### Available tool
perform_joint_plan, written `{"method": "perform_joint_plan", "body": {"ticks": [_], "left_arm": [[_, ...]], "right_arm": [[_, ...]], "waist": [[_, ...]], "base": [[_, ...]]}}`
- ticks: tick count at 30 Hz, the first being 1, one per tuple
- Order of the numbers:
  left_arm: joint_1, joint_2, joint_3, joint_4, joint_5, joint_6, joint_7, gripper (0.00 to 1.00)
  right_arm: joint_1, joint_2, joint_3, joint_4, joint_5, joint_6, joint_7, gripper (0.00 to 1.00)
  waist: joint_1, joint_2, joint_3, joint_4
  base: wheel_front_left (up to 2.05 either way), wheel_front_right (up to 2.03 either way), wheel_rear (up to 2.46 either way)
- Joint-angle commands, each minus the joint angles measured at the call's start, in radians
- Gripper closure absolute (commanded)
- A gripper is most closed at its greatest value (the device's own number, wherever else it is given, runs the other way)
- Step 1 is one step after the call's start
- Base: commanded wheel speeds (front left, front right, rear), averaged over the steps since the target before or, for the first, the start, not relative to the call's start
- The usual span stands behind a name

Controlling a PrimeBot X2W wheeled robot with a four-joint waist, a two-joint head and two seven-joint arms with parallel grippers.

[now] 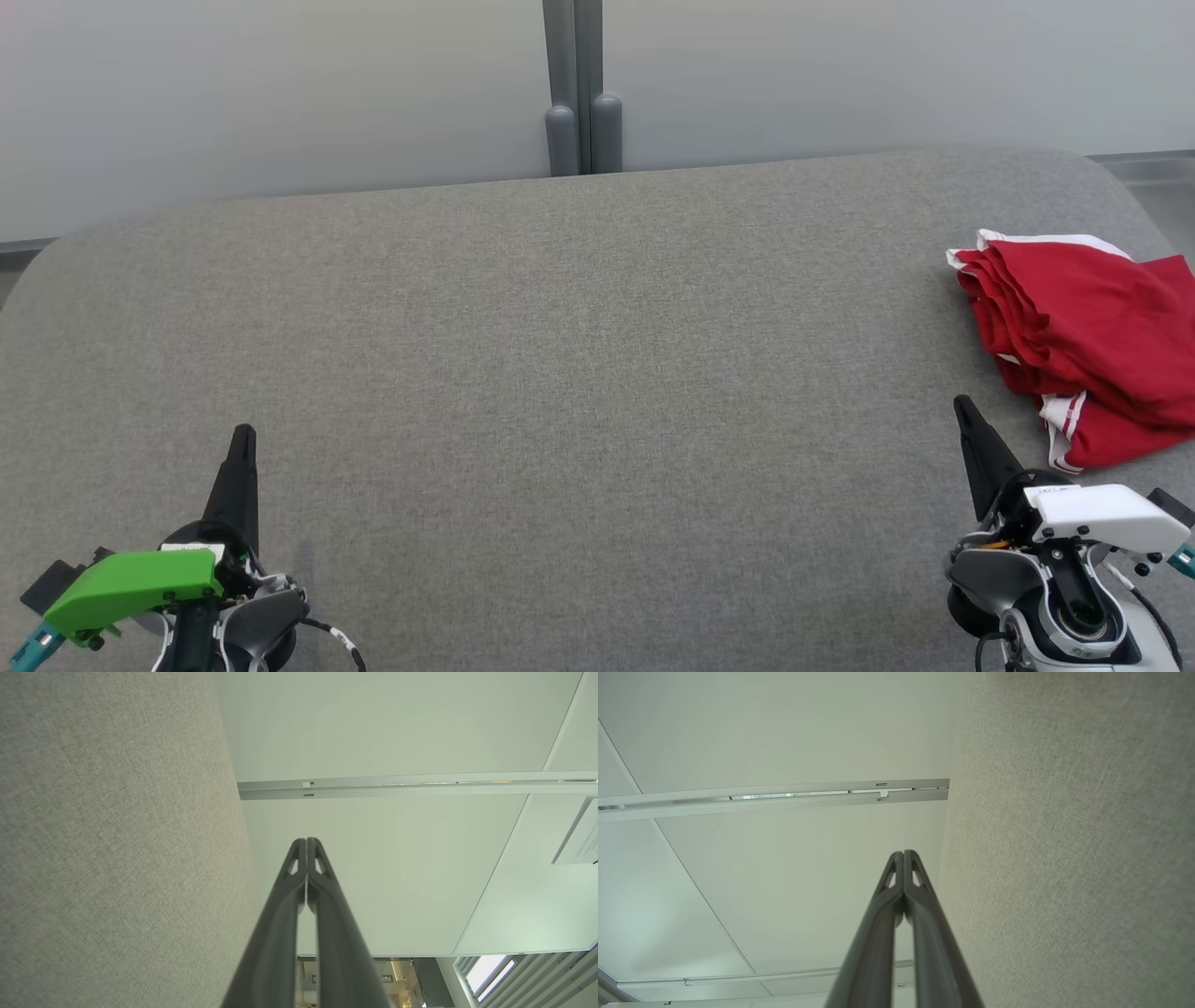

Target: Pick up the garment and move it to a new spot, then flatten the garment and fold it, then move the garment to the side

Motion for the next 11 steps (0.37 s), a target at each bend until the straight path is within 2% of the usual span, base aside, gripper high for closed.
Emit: {"method": "perform_joint_plan", "body": {"ticks": [1,11], "left_arm": [[-0.012,0.007,0.004,-0.002,0.000,-0.006,0.004,1.00],[-0.012,0.007,0.004,-0.002,0.000,-0.006,0.004,1.00]], "right_arm": [[0.013,-0.005,-0.001,-0.004,0.006,0.000,0.004,1.00],[0.013,-0.005,-0.001,-0.004,0.006,0.000,0.004,1.00]], "waist": [[0.0000,0.0000,0.000,0.000],[0.0000,0.0000,0.000,0.000]], "base": [[0.00,0.00,0.00],[0.00,0.00,0.00]]}}
